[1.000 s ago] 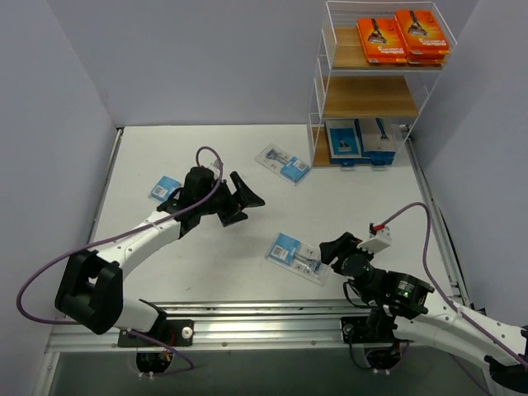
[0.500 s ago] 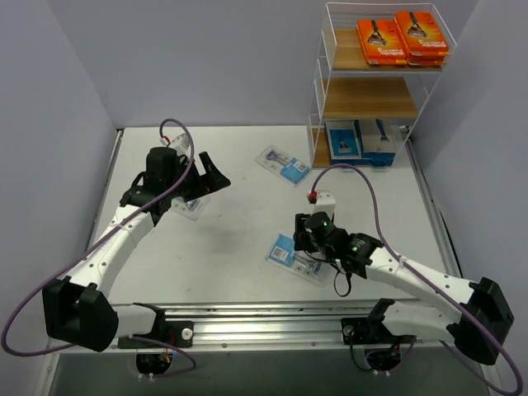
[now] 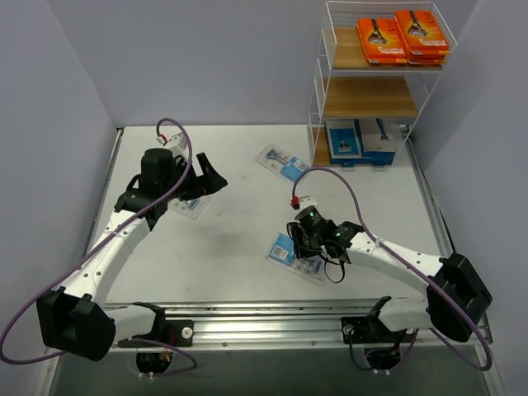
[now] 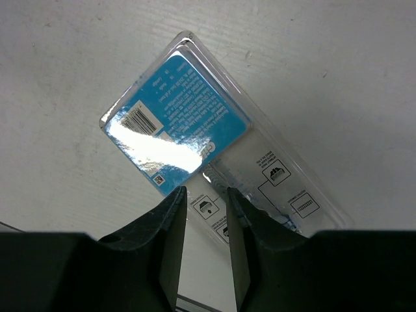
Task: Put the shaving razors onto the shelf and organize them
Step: Grab a shaving razor with the right arm
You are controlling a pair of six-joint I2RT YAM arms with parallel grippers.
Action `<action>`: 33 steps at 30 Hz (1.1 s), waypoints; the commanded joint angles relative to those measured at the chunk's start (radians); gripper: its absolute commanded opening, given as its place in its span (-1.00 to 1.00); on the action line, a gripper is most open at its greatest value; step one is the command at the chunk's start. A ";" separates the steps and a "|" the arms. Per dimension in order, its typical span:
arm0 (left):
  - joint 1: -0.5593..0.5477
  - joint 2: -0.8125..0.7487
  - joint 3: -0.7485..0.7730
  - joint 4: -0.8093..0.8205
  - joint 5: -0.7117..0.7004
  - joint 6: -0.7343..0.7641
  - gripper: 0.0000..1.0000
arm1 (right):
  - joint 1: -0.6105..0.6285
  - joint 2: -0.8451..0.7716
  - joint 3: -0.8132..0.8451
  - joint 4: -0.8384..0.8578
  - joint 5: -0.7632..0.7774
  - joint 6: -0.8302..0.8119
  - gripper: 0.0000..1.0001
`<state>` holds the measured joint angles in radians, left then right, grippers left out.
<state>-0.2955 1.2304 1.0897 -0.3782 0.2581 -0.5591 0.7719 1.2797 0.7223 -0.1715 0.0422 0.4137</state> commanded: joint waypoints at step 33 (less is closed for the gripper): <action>0.015 0.030 -0.045 0.077 0.125 -0.038 0.88 | -0.031 0.193 0.138 0.118 -0.008 0.022 -1.00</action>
<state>-0.2863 1.2472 1.0641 -0.3634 0.3290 -0.5705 0.7574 1.5509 0.8047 -0.0998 0.0345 0.4187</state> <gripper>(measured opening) 0.941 0.132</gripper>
